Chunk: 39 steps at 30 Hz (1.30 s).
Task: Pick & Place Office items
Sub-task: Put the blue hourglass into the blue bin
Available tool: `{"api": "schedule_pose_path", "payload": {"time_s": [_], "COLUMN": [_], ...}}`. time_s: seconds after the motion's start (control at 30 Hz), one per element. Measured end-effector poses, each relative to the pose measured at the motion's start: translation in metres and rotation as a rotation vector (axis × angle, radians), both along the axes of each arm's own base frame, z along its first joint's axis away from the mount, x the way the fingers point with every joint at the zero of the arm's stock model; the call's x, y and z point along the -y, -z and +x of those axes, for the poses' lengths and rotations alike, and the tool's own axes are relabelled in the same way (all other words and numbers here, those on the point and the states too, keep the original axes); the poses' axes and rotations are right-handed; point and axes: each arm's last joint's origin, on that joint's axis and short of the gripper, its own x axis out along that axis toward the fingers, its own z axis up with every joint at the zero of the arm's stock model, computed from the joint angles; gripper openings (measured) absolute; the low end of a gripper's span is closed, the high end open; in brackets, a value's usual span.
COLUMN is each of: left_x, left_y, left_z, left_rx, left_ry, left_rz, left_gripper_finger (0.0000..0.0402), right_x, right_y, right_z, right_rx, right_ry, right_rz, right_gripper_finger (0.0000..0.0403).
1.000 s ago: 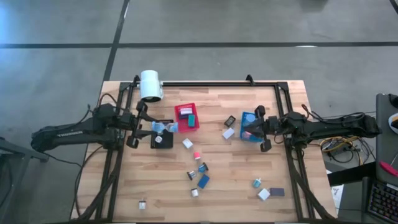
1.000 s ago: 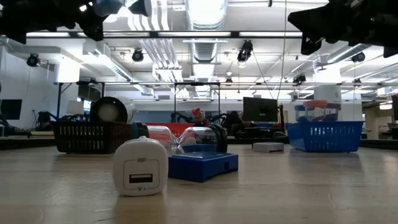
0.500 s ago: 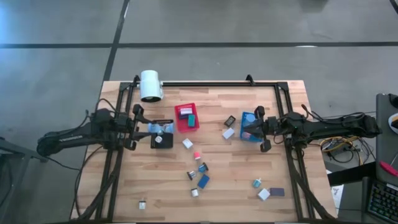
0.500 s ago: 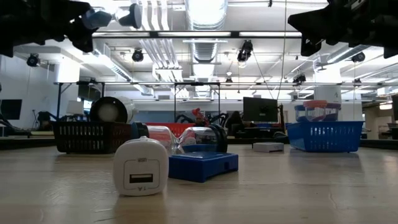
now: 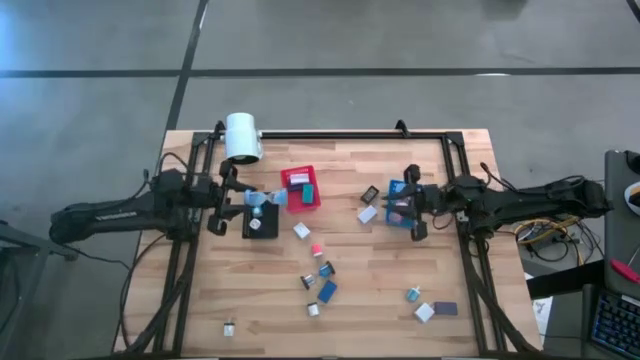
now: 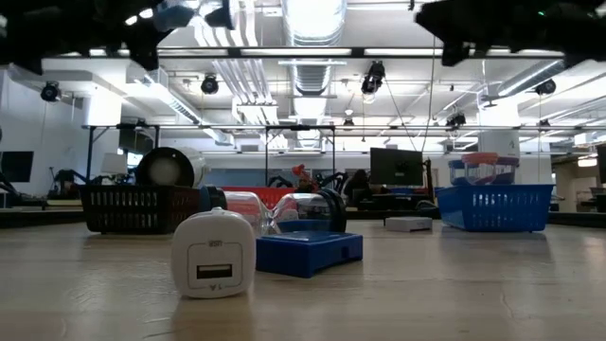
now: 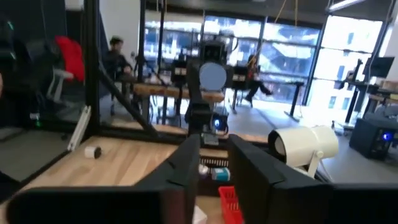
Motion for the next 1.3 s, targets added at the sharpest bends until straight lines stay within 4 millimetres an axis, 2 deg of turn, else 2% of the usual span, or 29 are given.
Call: {"api": "schedule_pose_path", "payload": {"time_s": [0.23,0.43,0.6,0.9,1.13,1.3], "left_x": [-0.003,-0.006,-0.009,-0.014,-0.018,-0.022], "left_y": [-0.019,-0.022,-0.024,-0.038,-0.048,-0.048], "left_z": [0.024,0.041,0.053,0.073,0.093,0.109], "left_rx": [-0.021,-0.012,-0.004,-0.014,-0.026,-0.054], "left_ry": [0.102,0.111,0.117,0.117,0.115,0.113], "left_rz": [0.019,-0.011,-0.035,-0.041,-0.043,-0.048], "left_gripper_finger": [0.0198,0.0198,0.0198,0.0198,0.0198,0.0198], "right_x": [0.001,0.002,0.002,0.005,0.006,0.006], "right_y": [-0.031,-0.052,-0.067,-0.07,-0.071,-0.075], "right_z": [0.033,0.057,0.075,0.097,0.108,0.112], "right_rx": [-0.091,-0.098,-0.09,-0.105,-0.117,-0.109], "right_ry": [-0.009,-0.009,-0.004,0.042,0.056,0.057], "right_rz": [-0.119,-0.234,-0.287,-0.343,-0.345,-0.336], "right_gripper_finger": [0.0208,0.0303,0.036,0.0373,0.0373,0.0373]}}
